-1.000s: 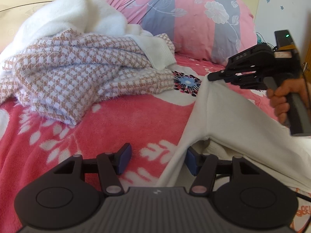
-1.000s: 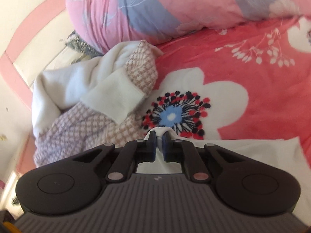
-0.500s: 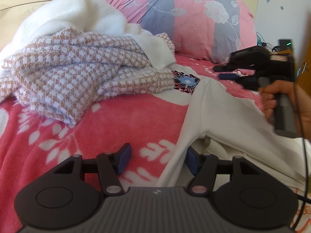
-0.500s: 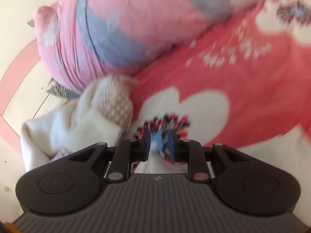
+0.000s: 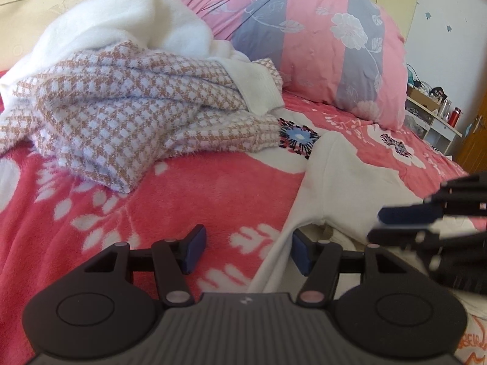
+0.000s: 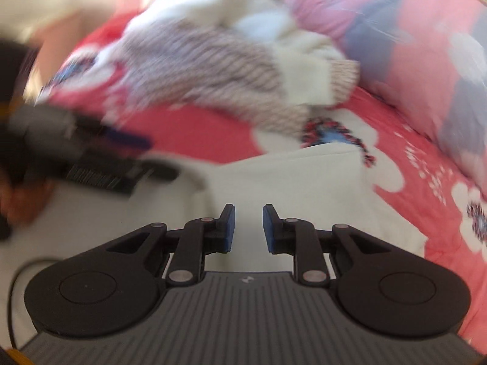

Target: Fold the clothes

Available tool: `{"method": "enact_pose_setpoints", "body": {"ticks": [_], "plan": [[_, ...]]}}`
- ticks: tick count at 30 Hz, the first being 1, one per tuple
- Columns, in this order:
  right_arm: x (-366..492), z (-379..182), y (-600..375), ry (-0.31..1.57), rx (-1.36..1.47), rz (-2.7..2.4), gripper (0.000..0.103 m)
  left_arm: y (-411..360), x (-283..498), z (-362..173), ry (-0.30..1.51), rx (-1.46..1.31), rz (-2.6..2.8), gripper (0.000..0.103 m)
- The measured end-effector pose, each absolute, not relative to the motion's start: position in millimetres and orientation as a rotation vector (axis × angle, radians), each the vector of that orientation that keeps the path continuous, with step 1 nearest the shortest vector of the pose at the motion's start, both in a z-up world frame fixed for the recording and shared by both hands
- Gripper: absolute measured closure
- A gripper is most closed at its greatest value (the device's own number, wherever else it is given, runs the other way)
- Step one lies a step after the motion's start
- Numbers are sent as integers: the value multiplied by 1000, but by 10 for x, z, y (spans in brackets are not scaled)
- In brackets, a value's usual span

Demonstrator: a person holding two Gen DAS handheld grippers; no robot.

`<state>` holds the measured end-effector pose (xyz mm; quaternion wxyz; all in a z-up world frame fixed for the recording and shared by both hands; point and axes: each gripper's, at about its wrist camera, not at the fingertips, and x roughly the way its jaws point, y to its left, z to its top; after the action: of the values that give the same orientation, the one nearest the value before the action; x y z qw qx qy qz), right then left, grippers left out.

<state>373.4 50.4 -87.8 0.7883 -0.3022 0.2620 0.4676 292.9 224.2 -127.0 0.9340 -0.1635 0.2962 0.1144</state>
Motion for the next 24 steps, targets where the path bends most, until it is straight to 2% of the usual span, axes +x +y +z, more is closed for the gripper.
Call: {"method": "enact_pose_setpoints", "body": {"ticks": [11,15,24], "plan": [[3416,-1030,614,456,-889,948,85,2273,2942,-1279,605,-342,232,42],[3346,-1046,618,418,-900,933,97,2271,2937,-1276,602,-344,236,42],[3120,-1032,624,377,-877,965,100,2274,2928,-1281,602,-341,248,42]]}}
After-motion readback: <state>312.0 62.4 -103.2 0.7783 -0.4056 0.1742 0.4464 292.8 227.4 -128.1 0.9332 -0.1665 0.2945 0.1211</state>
